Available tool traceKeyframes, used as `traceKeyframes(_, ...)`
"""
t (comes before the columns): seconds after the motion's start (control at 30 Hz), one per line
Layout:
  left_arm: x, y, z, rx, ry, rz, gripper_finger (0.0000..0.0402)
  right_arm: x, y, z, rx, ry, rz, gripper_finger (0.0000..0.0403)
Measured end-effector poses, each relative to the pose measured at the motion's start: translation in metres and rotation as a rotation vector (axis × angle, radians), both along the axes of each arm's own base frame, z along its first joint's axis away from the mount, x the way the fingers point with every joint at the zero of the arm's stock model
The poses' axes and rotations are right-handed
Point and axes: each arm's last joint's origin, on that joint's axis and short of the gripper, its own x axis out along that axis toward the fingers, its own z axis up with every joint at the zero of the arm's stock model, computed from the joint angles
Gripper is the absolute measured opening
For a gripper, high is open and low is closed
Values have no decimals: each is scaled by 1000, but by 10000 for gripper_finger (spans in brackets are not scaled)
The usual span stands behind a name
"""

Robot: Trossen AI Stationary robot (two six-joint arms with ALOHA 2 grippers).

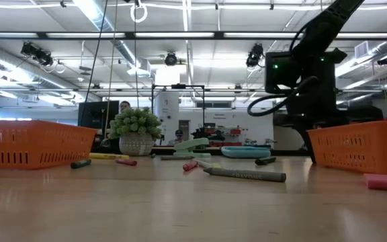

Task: Sort crayons/erasers/pens/pencils in bins
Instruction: Put the yellow pencil into the bottom right orange basket

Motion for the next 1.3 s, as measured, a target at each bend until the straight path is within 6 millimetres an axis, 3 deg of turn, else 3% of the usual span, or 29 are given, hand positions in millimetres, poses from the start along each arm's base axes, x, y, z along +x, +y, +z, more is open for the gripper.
traceKeyframes(0.23,0,0,0,-3,-1,2,11,1,-1,0,-12,-4,-3,102)
traceKeyframes(0.5,0,1,0,-3,-2,6,28,1,-4,1,-14,-3,-20,32)
traceKeyframes(0.73,0,1,0,-4,-2,6,15,6,-6,7,-17,8,-87,28)
traceKeyframes(0.93,0,1,0,-2,1,6,13,27,-12,37,-52,-67,-159,33)
traceKeyframes(1.07,-1,2,-3,5,33,7,25,44,-17,68,-61,-138,-206,35)
traceKeyframes(1.2,-3,2,-6,14,74,6,26,60,-21,108,-46,-232,-362,36)
traceKeyframes(1.3,-4,2,-8,24,95,4,19,66,-23,136,2,-290,-578,37)
